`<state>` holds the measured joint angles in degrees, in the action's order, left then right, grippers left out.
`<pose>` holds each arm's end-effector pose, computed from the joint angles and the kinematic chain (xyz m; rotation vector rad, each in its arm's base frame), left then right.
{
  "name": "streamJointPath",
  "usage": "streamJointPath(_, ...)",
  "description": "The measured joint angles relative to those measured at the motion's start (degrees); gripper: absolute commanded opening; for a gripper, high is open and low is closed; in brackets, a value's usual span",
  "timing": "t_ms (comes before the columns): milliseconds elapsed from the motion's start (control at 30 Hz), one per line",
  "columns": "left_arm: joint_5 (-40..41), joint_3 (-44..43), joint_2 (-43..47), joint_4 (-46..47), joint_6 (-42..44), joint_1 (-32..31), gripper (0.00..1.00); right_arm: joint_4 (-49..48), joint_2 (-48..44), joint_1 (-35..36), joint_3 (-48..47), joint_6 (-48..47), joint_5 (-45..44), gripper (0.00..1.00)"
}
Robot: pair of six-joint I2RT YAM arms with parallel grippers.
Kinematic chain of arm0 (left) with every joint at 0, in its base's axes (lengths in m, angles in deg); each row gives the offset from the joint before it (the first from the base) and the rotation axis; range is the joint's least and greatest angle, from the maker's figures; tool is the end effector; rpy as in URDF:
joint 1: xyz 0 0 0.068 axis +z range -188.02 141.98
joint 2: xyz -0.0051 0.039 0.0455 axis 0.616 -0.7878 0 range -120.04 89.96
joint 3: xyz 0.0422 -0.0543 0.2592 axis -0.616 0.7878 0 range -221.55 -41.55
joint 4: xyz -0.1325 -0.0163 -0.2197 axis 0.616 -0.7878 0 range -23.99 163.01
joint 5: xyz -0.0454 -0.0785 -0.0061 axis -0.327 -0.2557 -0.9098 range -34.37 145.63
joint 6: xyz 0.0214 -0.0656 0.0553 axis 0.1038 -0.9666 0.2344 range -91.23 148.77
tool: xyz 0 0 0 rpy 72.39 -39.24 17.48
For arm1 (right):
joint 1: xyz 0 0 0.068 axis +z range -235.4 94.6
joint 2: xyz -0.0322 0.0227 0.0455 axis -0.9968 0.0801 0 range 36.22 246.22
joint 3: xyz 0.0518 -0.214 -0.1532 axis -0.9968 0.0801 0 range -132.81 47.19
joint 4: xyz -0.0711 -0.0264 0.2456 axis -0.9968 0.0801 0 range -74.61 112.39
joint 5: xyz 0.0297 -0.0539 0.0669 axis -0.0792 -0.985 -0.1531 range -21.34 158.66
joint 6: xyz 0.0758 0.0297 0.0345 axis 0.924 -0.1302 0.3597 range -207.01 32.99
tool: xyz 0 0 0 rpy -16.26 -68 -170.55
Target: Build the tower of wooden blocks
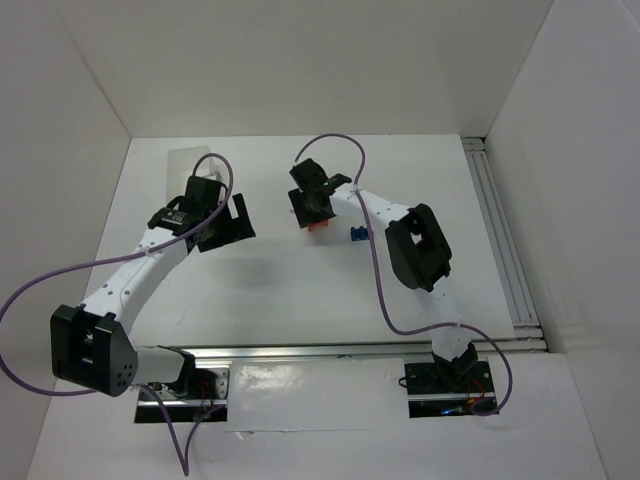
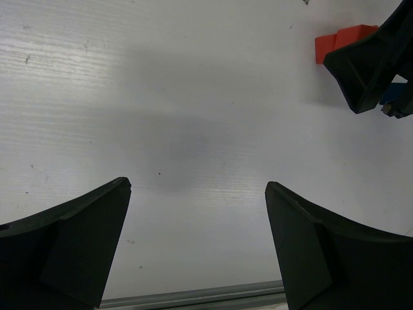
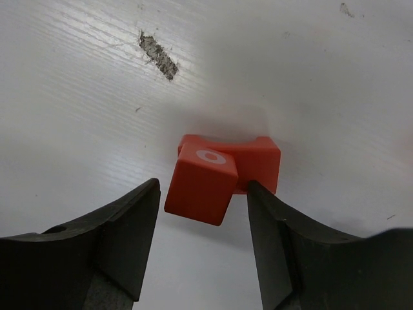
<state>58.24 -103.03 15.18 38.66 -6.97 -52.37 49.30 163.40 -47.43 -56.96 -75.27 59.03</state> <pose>0.2938 -0.0714 0.2539 -0.4723 2.3848 -0.3484 0.4053 0.2997 0.1543 -0.5160 2.4949 0.1231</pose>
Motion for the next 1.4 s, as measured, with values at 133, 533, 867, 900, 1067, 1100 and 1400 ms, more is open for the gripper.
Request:
streamJointPath(133, 0.0, 0.0, -0.02, -0.02, 0.0, -0.04, 0.99, 0.0, 0.0, 0.0, 0.02, -0.26, -0.02, 0.7)
streamJointPath(533, 0.02, 0.0, -0.02, 0.02, -0.02, -0.48, 0.99, 1.68, -5.4, -1.4, -0.24, 0.15, -3.63, 0.9)
streamJointPath(867, 0.07, 0.0, -0.02, 0.02, -0.02, -0.48, 0.99, -4.96, -19.8, -19.67, 9.68, 9.62, -6.05, 0.83)
streamJointPath(900, 0.07, 0.0, -0.02, 0.02, -0.02, -0.48, 0.99, -4.96, -18.6, -20.81, 9.68, 10.29, -5.99, 0.83)
streamJointPath(1067, 0.07, 0.0, -0.02, 0.02, -0.02, -0.48, 0.99, -5.33, -12.02, -22.05, 10.82, 11.87, -2.16, 0.87)
streamJointPath(1100, 0.07, 0.0, -0.02, 0.04, -0.02, -0.48, 0.99, -5.27, -10.99, -22.05, 11.17, 12.09, -1.11, 0.87)
streamJointPath(1400, 0.07, 0.0, -0.59, 0.04, -0.02, -0.92, 0.99, -6.73, -5.29, -21.86, 10.54, 12.92, 4.57, 0.88)
